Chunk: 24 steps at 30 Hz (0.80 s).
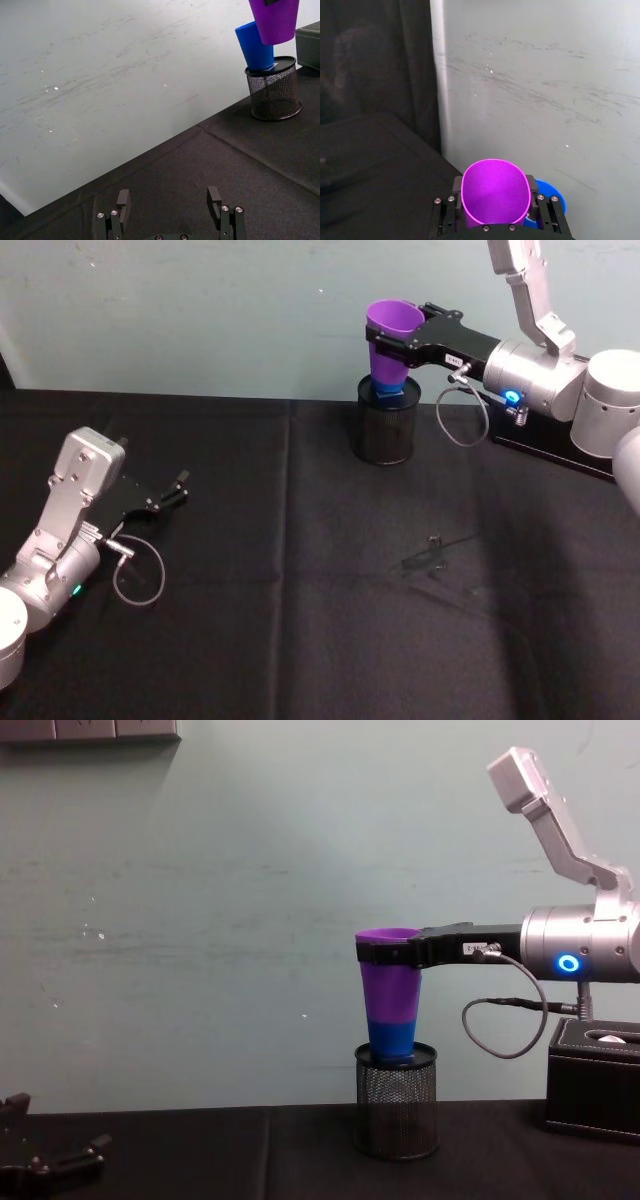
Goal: Pick up one cup with a gripper and tap it against the other cup.
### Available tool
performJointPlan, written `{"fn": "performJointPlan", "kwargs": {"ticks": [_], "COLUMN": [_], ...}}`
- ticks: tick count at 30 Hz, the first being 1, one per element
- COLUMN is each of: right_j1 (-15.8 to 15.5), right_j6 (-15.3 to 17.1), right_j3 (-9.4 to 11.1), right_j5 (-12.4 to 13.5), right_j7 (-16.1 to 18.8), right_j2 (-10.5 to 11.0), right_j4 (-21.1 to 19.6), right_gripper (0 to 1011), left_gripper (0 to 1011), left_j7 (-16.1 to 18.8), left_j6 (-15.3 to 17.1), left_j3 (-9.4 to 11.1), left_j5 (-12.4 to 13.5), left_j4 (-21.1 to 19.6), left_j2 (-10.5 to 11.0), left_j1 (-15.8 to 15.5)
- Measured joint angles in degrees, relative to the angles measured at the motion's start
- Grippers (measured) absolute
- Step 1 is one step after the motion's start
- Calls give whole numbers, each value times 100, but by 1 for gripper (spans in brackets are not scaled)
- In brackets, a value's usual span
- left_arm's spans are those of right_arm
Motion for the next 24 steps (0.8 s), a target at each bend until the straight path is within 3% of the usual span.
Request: {"fn": "performJointPlan", "kwargs": {"ticks": [6, 13, 20, 24], "right_j1": [-293, -793, -1093, -1333], "right_j6": [254, 585, 782, 933], "right_j3": [41, -5, -38, -67], "right_j5": [125, 289, 414, 522], "right_j7": [39, 59, 55, 52], "right_j2": [111, 401, 620, 825], "right_j4": [-507, -1393, -1952, -2464], "right_gripper": [724, 724, 724, 724], "left_gripper": [1005, 1005, 1005, 1005], "left_j7": [0, 0, 0, 0], "left_j6": [0, 0, 0, 0], "left_j3": [0, 0, 0, 0], "left_j5": [0, 0, 0, 0], "left_j4": [0, 0, 0, 0], "left_j2": [0, 0, 0, 0], "left_j1": [0, 0, 0, 0]}}
